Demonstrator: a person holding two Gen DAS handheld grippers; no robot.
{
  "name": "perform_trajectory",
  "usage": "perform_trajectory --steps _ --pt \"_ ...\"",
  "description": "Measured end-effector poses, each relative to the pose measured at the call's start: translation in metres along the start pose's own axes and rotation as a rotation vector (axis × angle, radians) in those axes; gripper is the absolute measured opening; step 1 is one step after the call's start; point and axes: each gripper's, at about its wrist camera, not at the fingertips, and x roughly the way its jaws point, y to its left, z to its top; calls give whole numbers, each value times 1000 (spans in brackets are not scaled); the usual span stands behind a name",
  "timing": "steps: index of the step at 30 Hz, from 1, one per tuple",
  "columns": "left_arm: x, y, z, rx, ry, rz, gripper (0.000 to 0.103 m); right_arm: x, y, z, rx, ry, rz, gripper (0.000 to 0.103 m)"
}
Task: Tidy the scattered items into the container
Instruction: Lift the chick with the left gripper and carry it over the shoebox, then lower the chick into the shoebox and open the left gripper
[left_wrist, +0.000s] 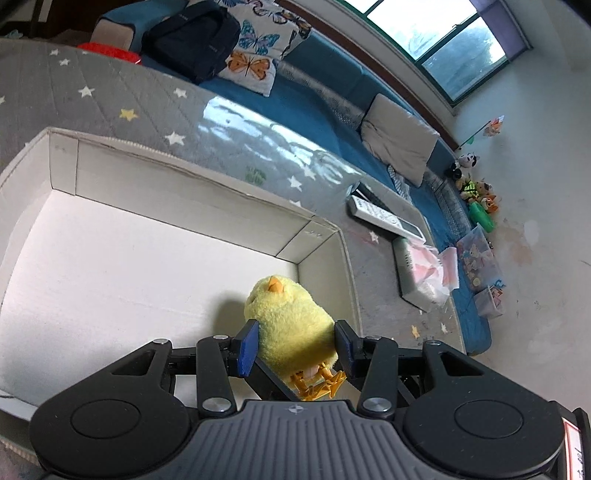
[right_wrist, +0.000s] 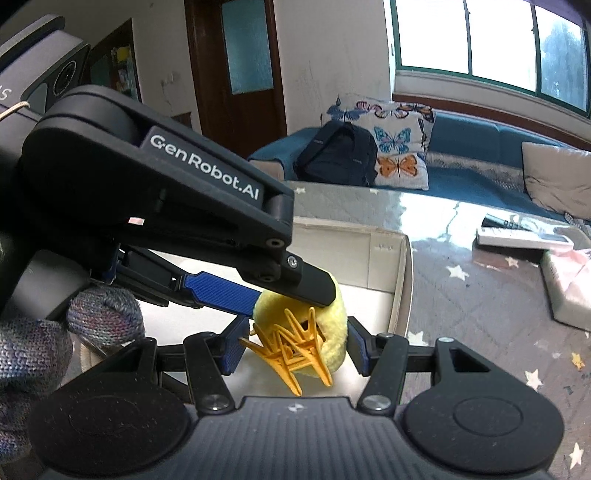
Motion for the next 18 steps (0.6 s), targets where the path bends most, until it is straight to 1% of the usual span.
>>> perform_trajectory --steps 9,12,15,18 --pt "8 9 4 -19 20 14 47 9 7 -2 -28 19 -18 57" --pt "11 13 5 -31 30 31 46 9 8 -2 -34 19 -18 58" --pt "10 15 5 -37 30 16 46 8 9 -2 -35 18 -21 58" --pt "7 14 4 -32 26 20 46 7 10 -2 -36 17 -24 58"
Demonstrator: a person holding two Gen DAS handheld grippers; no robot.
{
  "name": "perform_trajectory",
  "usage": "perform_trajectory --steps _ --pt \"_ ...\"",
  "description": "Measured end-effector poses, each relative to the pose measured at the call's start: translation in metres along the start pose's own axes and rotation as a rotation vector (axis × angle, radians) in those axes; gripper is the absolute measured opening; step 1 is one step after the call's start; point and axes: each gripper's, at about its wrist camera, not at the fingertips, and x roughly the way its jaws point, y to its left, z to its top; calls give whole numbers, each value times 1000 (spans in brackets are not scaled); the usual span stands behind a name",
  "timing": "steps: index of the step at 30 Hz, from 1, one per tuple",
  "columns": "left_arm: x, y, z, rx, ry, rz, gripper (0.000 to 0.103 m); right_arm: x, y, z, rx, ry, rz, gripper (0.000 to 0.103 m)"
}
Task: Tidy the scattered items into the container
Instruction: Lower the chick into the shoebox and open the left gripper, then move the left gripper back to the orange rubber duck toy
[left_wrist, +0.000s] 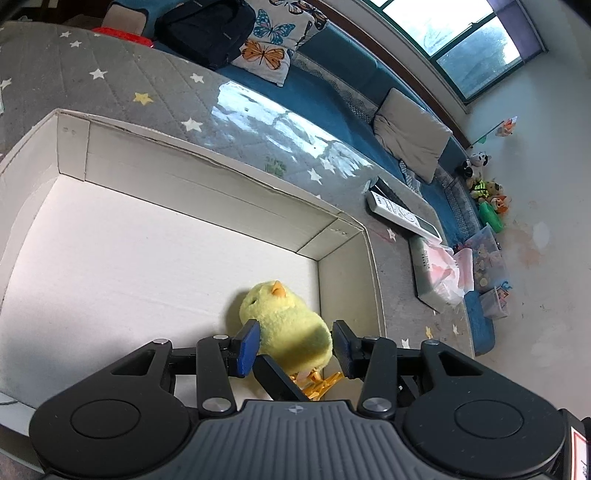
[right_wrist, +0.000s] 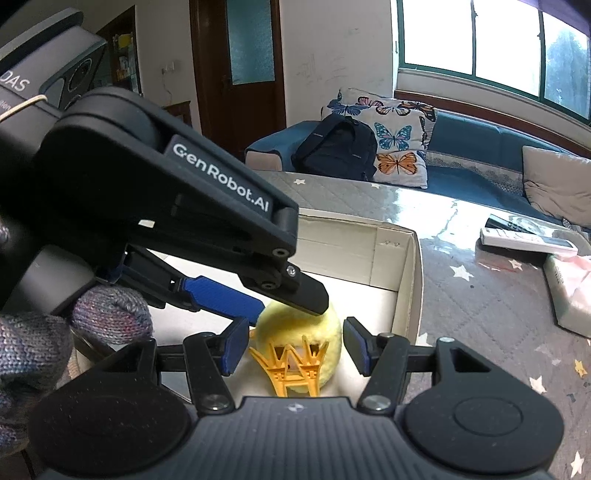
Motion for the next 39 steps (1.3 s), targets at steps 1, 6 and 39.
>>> perform_trajectory --steps 1,6,39 --pt "-1 -1 0 4 -3 2 46 0 0 0 -1 -1 -1 58" --pt "-11 -5 -4 30 -21 2 46 -6 0 1 -2 -12 4 58" --pt "-86 -20 -86 203 -164 10 46 -101 13 -59 -17 -128 37 92"
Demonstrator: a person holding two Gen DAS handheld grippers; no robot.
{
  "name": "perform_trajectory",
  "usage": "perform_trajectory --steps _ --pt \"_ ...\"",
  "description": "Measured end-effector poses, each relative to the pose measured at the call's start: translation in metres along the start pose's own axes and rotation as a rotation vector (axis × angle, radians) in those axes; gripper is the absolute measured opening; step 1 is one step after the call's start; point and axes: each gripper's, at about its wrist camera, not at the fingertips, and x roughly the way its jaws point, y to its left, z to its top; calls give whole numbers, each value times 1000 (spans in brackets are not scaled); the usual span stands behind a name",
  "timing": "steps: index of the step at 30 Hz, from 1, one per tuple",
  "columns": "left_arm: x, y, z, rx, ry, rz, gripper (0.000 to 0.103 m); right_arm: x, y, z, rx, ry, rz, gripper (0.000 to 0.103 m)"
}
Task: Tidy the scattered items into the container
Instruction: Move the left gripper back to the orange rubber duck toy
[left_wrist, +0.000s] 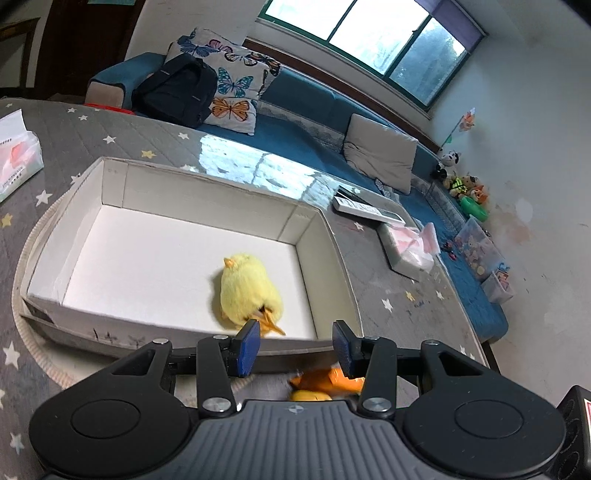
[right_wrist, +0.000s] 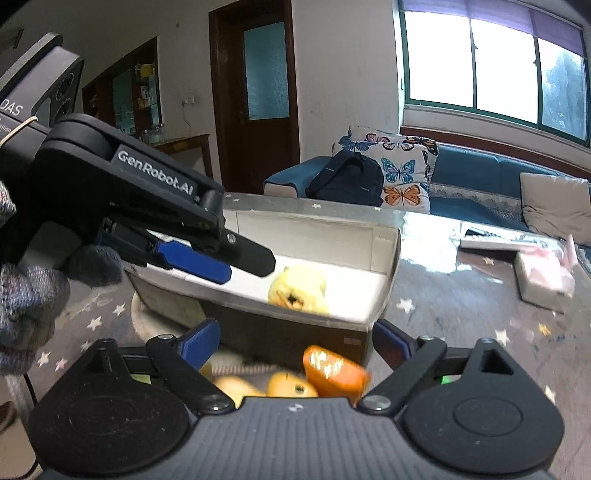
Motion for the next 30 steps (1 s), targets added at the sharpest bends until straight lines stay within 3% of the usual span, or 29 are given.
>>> perform_trajectory --steps 14,30 --pt "14 5 -34 -38 92 -43 46 -7 -8 -32 59 67 -26 89" --pt "23 0 -42 52 143 16 46 8 19 -49 41 137 88 91"
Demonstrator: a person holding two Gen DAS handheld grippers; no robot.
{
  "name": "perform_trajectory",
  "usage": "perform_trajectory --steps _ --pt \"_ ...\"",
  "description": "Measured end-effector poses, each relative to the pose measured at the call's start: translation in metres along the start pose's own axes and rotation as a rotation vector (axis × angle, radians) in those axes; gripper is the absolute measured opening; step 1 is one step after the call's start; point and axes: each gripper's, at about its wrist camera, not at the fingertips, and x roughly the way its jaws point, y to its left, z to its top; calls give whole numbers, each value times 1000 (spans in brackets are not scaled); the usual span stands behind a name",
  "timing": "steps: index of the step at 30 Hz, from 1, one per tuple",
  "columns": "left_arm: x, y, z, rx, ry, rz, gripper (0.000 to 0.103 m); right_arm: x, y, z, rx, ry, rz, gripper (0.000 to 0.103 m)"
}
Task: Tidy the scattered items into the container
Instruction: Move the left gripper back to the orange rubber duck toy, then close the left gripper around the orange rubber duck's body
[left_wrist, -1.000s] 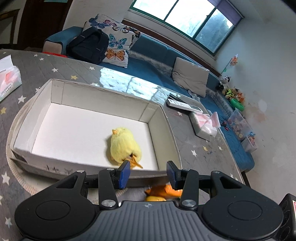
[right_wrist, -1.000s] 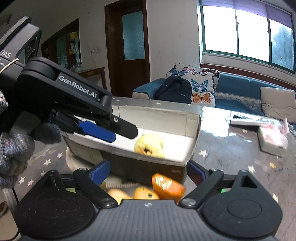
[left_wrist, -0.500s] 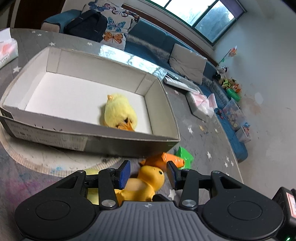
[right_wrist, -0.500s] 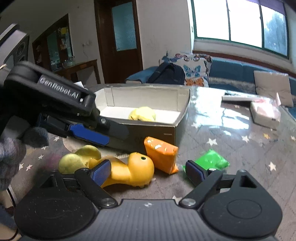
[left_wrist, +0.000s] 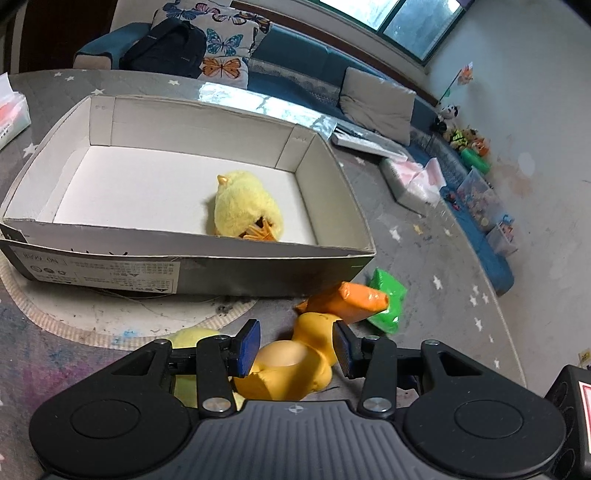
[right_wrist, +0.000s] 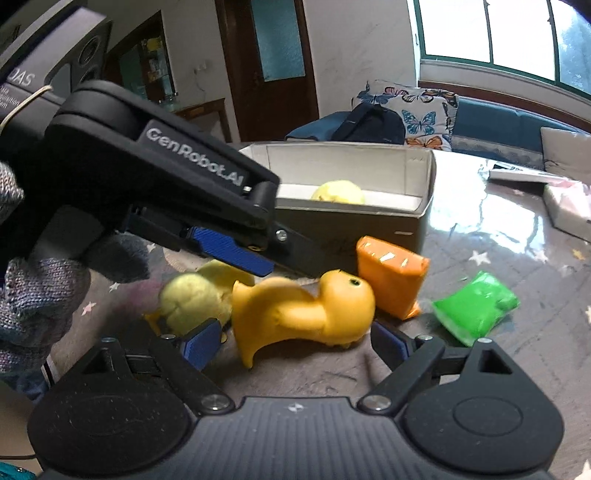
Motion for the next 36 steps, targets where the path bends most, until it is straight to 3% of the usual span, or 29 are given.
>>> perform_trajectory --steps 11,36 --pt "8 5 -5 -17 30 7 46 12 3 -6 -10 32 -18 92" --pt "7 -5 -12 -69 100 -25 46 -17 -9 -15 -13 27 -37 92"
